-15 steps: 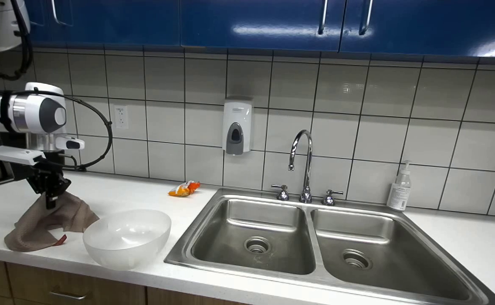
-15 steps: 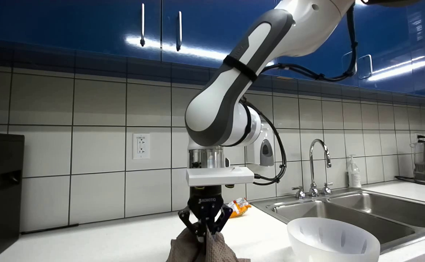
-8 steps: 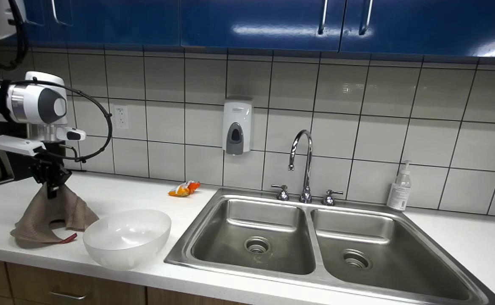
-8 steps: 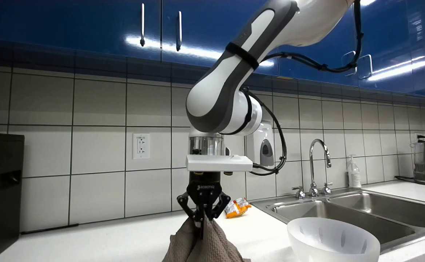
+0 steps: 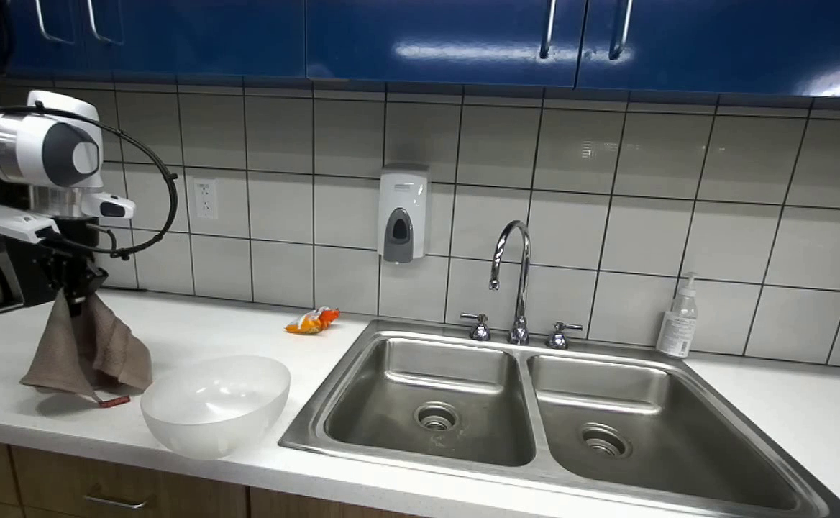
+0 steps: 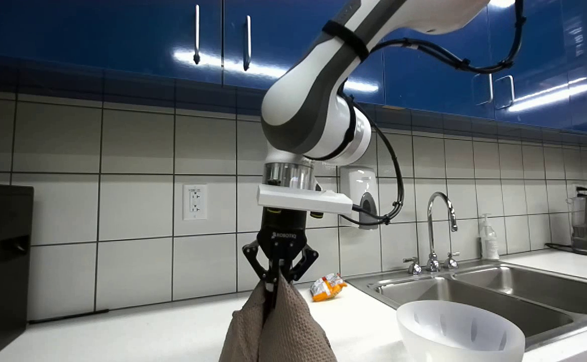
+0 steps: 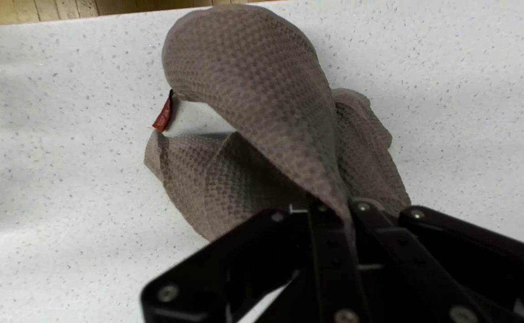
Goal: Put the towel in the bowl
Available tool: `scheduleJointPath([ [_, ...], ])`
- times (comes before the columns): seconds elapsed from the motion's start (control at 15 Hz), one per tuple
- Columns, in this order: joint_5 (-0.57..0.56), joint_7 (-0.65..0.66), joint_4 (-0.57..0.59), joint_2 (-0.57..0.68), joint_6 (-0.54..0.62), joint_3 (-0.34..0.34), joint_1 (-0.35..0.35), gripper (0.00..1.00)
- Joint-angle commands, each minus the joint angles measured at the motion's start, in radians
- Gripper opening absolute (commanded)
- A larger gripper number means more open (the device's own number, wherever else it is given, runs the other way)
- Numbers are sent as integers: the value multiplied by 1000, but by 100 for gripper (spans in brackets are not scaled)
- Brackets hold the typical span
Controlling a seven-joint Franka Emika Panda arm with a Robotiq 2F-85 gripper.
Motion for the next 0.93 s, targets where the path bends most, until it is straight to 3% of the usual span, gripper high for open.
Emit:
scheduleJointPath([
  [0.0, 46, -14, -58, -94, -9, 24, -20, 1],
  [0.87, 48, -21, -27, -222, -53, 22, -55, 1],
])
